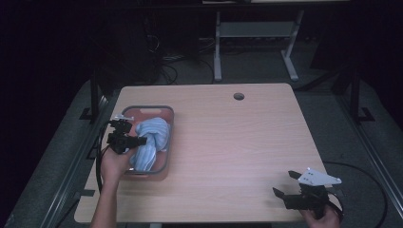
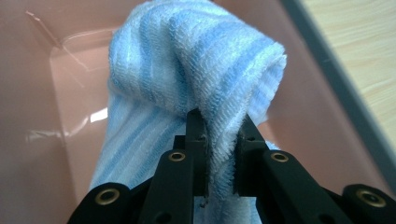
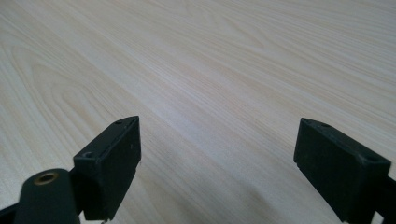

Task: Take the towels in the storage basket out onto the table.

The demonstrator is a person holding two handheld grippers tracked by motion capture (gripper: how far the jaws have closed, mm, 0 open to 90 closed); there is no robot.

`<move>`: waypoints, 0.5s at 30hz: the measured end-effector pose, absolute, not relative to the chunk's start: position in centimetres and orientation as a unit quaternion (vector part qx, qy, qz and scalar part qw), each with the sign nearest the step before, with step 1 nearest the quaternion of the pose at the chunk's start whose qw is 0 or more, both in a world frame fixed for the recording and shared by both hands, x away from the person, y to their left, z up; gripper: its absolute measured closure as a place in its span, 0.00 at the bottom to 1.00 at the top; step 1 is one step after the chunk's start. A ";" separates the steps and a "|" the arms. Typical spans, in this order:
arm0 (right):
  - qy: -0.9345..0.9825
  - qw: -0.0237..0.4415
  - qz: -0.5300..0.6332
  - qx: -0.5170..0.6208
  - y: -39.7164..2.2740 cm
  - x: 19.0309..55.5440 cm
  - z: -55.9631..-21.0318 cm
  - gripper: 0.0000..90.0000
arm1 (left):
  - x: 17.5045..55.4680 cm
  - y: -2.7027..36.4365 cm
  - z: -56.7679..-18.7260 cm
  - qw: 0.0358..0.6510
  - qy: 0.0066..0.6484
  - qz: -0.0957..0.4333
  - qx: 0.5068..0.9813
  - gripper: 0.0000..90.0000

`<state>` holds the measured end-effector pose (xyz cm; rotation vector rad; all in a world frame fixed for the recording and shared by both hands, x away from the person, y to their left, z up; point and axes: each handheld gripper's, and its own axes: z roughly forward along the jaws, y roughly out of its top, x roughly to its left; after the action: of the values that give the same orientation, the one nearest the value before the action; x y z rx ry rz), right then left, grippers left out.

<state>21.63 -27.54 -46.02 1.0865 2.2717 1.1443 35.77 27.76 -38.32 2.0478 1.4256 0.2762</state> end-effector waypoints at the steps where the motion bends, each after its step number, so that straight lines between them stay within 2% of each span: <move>1: 0.806 0.185 0.408 0.386 -27.6 21.6 -46.0 0.16 | 35.4 28.1 -38.2 0.321 0.541 0.104 0.770 0.88; 15: 0.804 0.186 0.416 0.382 -27.7 21.5 -45.7 0.16 | 34.6 28.4 -36.9 0.340 0.540 0.101 0.764 0.89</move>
<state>21.47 -27.69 -45.70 1.0759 2.2636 1.1711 34.64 28.40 -36.94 1.9883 1.4049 0.2634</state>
